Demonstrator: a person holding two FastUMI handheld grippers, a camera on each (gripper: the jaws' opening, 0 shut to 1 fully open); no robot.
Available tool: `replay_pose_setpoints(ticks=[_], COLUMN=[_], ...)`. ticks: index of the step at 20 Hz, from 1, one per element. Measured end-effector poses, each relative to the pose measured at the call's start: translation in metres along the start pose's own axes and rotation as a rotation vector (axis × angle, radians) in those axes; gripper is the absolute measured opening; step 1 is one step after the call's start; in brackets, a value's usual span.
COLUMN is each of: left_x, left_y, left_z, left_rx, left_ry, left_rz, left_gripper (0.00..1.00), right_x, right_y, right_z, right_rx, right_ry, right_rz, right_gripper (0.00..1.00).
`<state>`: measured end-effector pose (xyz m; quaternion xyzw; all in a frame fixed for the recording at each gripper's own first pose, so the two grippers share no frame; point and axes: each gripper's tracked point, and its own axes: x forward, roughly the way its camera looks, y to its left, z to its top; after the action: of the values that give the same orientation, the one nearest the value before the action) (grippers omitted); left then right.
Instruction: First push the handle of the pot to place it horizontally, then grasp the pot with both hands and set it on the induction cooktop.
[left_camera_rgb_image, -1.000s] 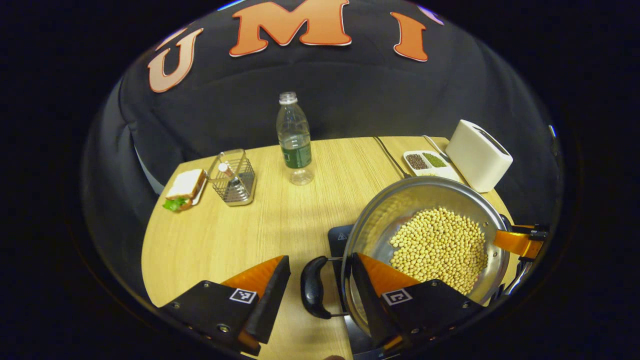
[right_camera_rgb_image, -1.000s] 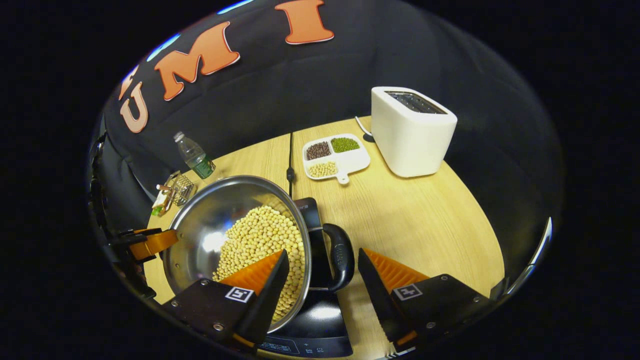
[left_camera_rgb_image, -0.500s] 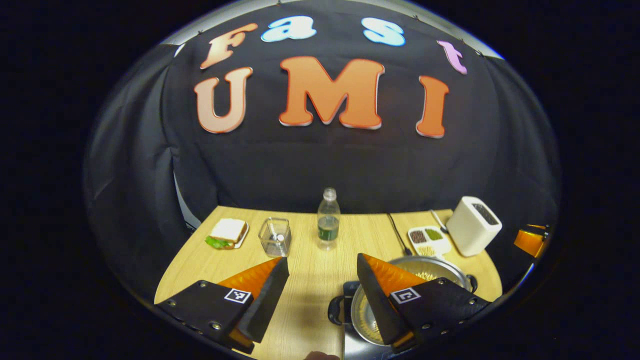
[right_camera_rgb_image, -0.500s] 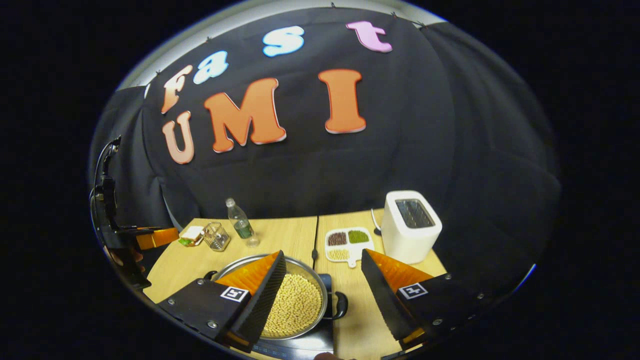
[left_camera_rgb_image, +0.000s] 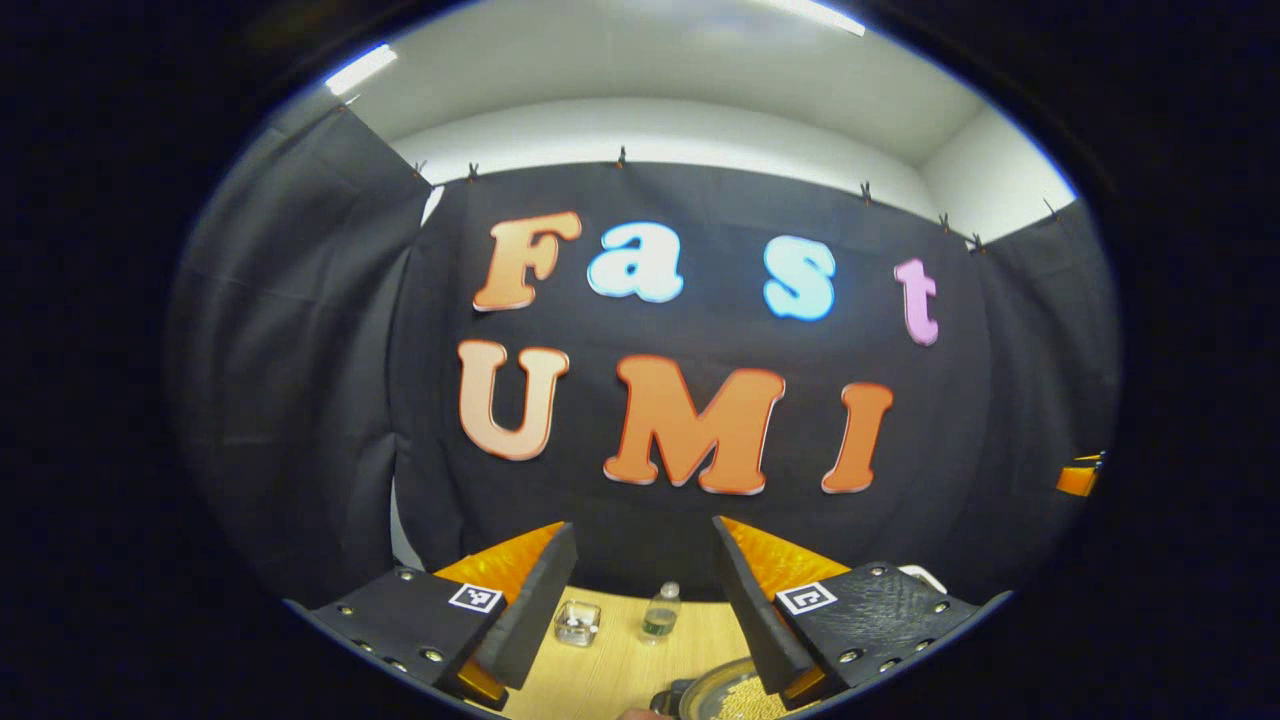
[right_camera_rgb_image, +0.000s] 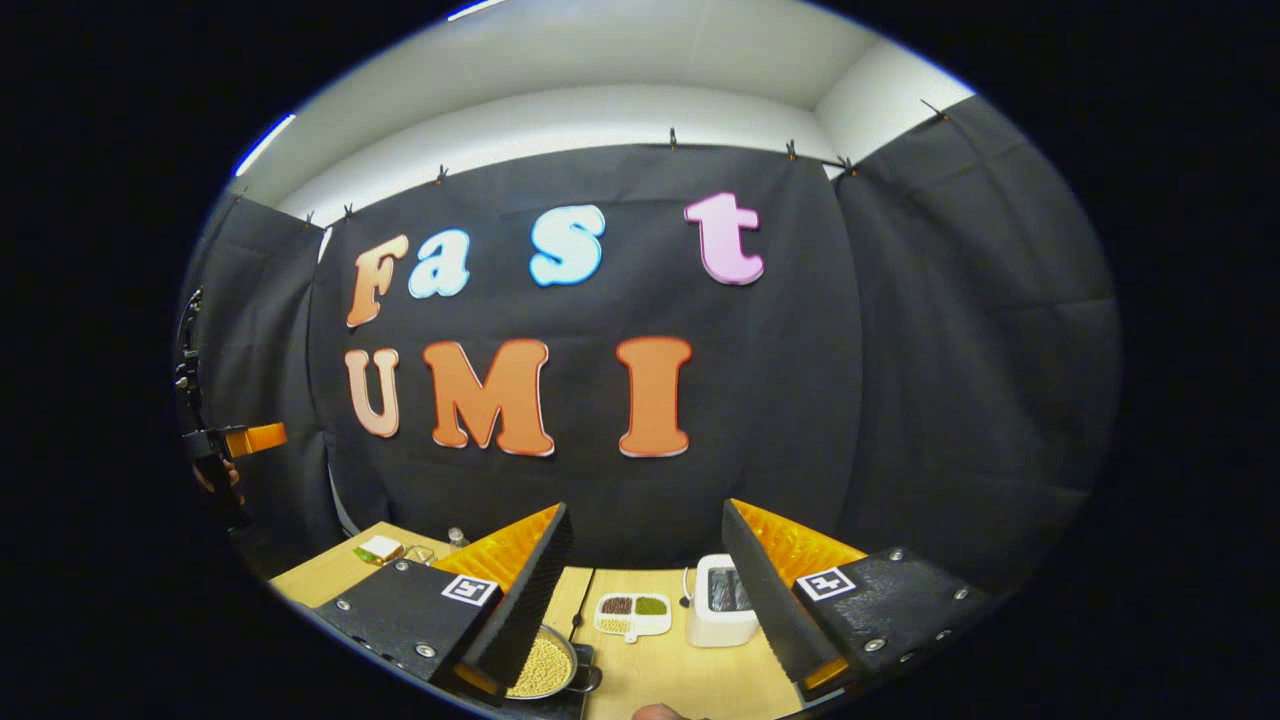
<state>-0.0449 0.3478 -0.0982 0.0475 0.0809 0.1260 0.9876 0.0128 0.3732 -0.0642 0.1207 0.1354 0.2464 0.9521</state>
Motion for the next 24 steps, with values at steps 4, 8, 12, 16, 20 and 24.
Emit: replay_pose_setpoints(ticks=[4, 8, 12, 16, 20, 24], left_x=[-0.007, -0.024, -0.029, -0.030, -0.028, -0.023], left_y=[0.016, 0.015, -0.017, -0.030, -0.019, 0.006], left_z=[0.074, 0.138, 0.179, 0.201, 0.215, 0.213], left_rx=[-0.063, -0.034, -0.071, -0.190, -0.156, -0.141], left_ry=[-0.092, -0.227, -0.300, -0.278, -0.304, -0.313], left_rz=[0.020, 0.040, -0.024, -0.078, -0.074, 0.012], left_gripper=[0.82, 0.81, 0.81, 0.82, 0.82, 0.81], right_x=[-0.019, -0.047, -0.054, -0.063, -0.071, -0.073], right_y=[-0.016, 0.010, 0.020, 0.033, 0.036, 0.024], right_z=[0.059, 0.099, 0.155, 0.198, 0.217, 0.213], right_rx=[-0.072, -0.130, -0.101, -0.097, -0.111, -0.138], right_ry=[-0.092, -0.124, -0.212, -0.287, -0.321, -0.270], right_rz=[-0.015, 0.048, 0.029, 0.045, 0.031, -0.061], right_gripper=[0.93, 0.93, 0.97, 0.95, 0.96, 0.95])
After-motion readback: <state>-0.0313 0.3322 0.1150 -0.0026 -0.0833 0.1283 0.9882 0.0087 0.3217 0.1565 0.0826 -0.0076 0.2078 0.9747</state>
